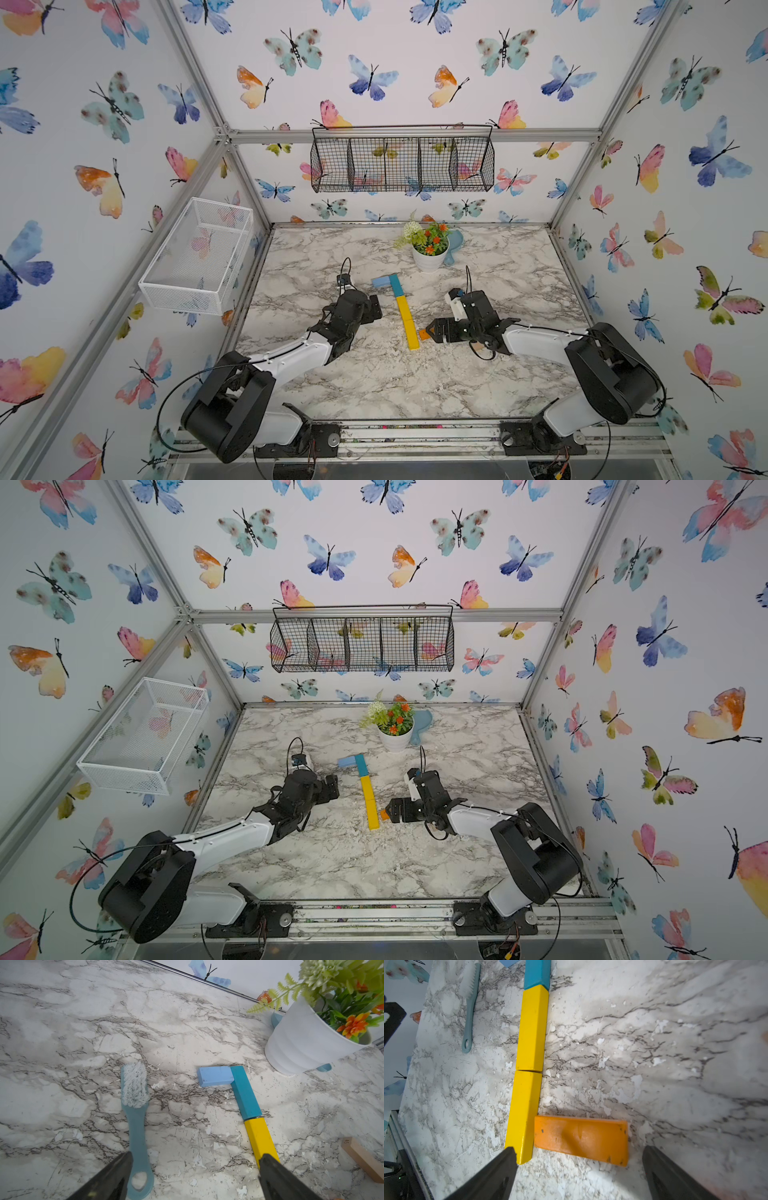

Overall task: Assemble a giraffe with building blocks
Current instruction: Assemble the building block at the center of the board.

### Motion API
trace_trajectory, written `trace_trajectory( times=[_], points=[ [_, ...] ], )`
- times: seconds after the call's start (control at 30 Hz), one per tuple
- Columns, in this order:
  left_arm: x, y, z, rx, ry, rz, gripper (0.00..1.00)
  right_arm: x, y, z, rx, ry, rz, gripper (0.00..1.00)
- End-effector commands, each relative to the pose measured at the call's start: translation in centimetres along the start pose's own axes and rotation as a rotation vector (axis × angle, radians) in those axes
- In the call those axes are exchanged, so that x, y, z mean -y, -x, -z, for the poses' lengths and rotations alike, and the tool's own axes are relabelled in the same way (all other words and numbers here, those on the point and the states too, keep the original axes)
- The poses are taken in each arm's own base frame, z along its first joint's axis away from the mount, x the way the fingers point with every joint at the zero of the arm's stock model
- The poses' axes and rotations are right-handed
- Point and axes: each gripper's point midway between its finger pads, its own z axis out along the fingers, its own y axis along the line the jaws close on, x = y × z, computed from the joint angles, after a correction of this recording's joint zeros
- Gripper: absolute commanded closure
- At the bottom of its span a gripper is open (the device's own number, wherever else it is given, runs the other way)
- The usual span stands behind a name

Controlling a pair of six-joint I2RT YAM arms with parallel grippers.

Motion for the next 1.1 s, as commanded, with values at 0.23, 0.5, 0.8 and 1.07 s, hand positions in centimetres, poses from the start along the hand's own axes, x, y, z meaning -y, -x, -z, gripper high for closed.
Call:
trace_trajectory(
  times=[0.23,0.5,0.8,1.07],
  points=[
    [0.3,0.2,0.0,0.011,-0.013,-0.016,0.02,-0.6,0.1,-0.8,-0.032,0.039,0.005,0.0],
    [0.3,0.3,0.1,0.016,-0.012,-0.015,0.02,-1.1,-0.1,-0.6,-0.029,0.074,-0.004,0.0],
    [0.3,0.3,0.2,0.018,-0.013,-0.017,0.02,-1.4,-0.2,-0.5,-0.029,0.093,-0.006,0.0],
    [0.2,0.2,0.1,0.018,-0.011,-0.017,0.02,-1.6,-0.4,-0.5,-0.032,0.105,-0.013,0.0]
  ],
)
